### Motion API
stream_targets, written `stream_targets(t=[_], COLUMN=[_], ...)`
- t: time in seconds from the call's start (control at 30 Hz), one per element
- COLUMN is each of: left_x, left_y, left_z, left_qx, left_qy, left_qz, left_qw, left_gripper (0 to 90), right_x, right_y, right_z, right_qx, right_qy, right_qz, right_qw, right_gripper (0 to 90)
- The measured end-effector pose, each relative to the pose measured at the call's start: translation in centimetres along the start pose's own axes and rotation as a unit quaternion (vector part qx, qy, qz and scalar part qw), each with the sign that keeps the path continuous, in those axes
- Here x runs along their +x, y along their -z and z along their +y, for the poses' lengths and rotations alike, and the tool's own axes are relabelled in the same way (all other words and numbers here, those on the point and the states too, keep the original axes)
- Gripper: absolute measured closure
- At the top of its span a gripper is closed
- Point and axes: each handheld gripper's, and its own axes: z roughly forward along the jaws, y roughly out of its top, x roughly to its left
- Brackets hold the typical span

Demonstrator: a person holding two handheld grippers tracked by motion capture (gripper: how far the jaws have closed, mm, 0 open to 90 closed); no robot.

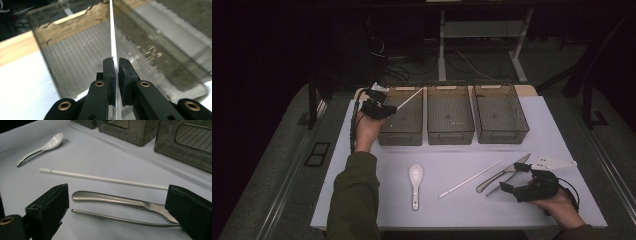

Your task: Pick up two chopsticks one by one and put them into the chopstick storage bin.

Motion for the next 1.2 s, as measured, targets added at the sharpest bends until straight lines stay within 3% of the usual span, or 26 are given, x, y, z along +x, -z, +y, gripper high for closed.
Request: stream_targets(t=[0.17, 0.37, 0.8, 1.07, 1.2], left_x=[0.3, -0.1, -0.4, -0.5, -0.8], left_y=[-0.8, -1.7, -3.1, -2.6, -1.9], left_z=[-0.3, -0.2, -0.4, -0.3, 0.0], left_qx=[0.024, 0.036, 0.066, 0.048, 0.029], left_qy=[0.005, 0.005, 0.003, -0.001, -0.007], left_qz=[0.015, 0.025, 0.017, 0.012, -0.003], left_qw=[0.9996, 0.9990, 0.9977, 0.9988, 0.9995], left_gripper=[83.8, 83.8, 82.8, 75.0, 69.6], right_x=[0.0, 0.0, 0.0, 0.0, 0.0], right_y=[0.0, 0.0, 0.1, 0.1, 0.1], right_z=[0.0, 0.0, 0.0, 0.0, 0.0], right_qx=[0.000, 0.000, 0.000, 0.000, 0.000], right_qy=[0.000, 0.000, 0.000, 0.000, 0.000], right_qz=[0.000, 0.000, 0.001, 0.001, 0.001], right_qw=[1.0000, 1.0000, 1.0000, 1.0000, 1.0000], right_gripper=[5.2, 5.2, 5.2, 5.2, 5.2])
